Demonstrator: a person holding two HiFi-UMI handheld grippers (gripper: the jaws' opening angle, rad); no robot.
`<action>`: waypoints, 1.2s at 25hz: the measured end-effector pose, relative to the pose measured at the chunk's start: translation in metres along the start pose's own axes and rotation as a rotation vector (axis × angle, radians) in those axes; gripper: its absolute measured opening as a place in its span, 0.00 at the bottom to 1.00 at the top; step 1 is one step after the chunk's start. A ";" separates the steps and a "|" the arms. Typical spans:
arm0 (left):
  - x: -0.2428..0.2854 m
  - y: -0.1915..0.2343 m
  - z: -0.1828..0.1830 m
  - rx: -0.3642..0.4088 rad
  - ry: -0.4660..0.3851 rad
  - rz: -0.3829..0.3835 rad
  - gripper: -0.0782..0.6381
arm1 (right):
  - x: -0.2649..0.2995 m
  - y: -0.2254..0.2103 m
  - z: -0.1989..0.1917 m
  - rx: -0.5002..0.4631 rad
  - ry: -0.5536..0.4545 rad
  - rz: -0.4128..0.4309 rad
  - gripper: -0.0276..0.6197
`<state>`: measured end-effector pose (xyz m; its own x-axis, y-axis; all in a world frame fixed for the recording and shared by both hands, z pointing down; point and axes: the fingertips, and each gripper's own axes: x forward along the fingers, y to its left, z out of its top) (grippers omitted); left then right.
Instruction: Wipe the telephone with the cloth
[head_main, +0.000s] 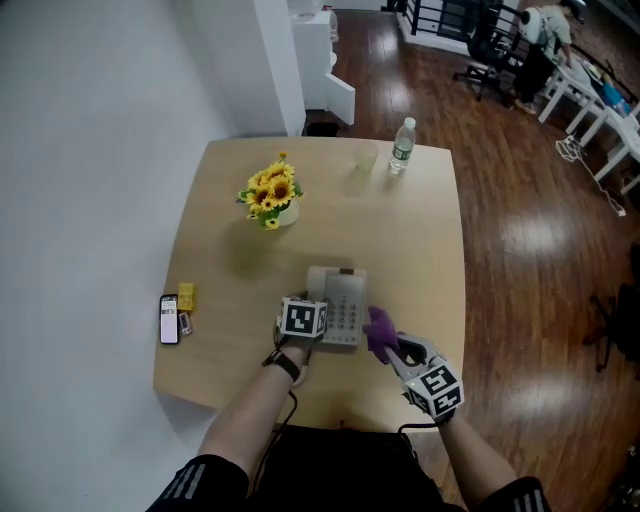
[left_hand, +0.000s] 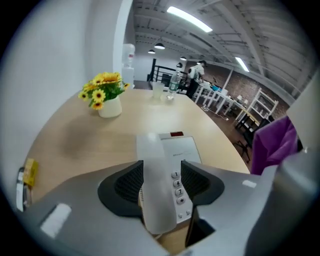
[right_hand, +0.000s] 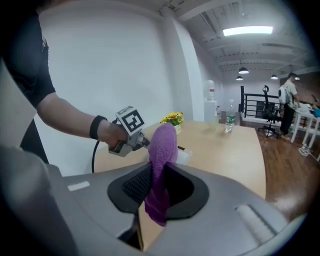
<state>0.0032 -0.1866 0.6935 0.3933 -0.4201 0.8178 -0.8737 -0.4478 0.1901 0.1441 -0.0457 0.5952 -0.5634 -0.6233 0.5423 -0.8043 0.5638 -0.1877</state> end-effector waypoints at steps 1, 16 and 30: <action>0.004 0.005 -0.002 -0.035 0.001 0.025 0.43 | -0.004 -0.003 0.000 0.011 -0.008 -0.003 0.16; 0.031 0.016 -0.004 -0.020 0.005 0.101 0.44 | -0.005 -0.008 0.001 0.043 -0.027 0.036 0.16; 0.011 0.019 0.002 -0.138 -0.078 -0.099 0.42 | -0.013 -0.019 0.019 0.150 -0.104 0.018 0.16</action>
<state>-0.0086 -0.2012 0.7053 0.4955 -0.4421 0.7477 -0.8586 -0.3797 0.3444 0.1626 -0.0586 0.5763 -0.5881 -0.6709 0.4517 -0.8087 0.4928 -0.3211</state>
